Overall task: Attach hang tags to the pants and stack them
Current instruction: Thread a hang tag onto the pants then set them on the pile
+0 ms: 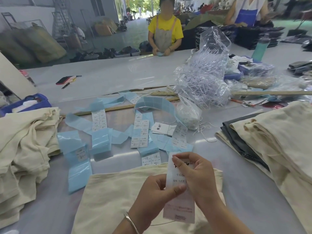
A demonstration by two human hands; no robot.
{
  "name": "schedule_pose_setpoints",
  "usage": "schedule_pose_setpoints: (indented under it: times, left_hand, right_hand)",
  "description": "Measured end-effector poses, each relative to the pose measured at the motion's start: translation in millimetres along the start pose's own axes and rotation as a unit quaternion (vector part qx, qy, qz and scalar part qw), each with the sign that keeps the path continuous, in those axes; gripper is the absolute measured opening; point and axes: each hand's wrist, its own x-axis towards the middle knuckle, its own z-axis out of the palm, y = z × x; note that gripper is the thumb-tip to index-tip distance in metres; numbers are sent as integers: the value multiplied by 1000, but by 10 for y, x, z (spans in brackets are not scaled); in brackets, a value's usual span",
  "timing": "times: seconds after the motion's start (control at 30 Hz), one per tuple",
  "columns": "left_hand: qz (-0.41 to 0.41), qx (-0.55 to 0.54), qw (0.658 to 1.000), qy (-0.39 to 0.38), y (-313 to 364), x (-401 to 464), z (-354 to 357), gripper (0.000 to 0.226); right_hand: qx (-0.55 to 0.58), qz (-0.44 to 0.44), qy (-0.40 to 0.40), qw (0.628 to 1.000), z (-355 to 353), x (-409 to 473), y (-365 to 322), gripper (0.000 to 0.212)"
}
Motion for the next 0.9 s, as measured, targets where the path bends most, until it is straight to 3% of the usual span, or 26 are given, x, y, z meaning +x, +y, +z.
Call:
schedule_pose_setpoints:
  times: [0.17,0.3,0.4,0.5,0.73,0.83,0.9]
  left_hand:
    - [-52,-84,994,48,-105,179,36,20]
    - [-72,24,982,172,-227,366,17,21]
    - [-90,46,964,244,-306,520,-122,13]
    - [-111,42,953,280,-356,675,-251,15]
    - [-149,13,943,297,-480,968,-323,23]
    - [-156,7,945,289,-482,1035,-342,18]
    - [-154,12,947,282,-491,1062,-378,14]
  right_hand:
    - [-27,-13,-1,1000,10,163,239,12]
    - [-105,-17,44,993,-217,558,514,12]
    - [-243,-42,116,962,-538,1054,705,8]
    - [-379,3,137,915,-825,1603,824,18]
    - [-549,76,116,824,-950,2465,1034,41]
    - [-588,83,85,800,-923,2628,1113,24]
    - [-583,70,84,805,-932,2682,1148,14]
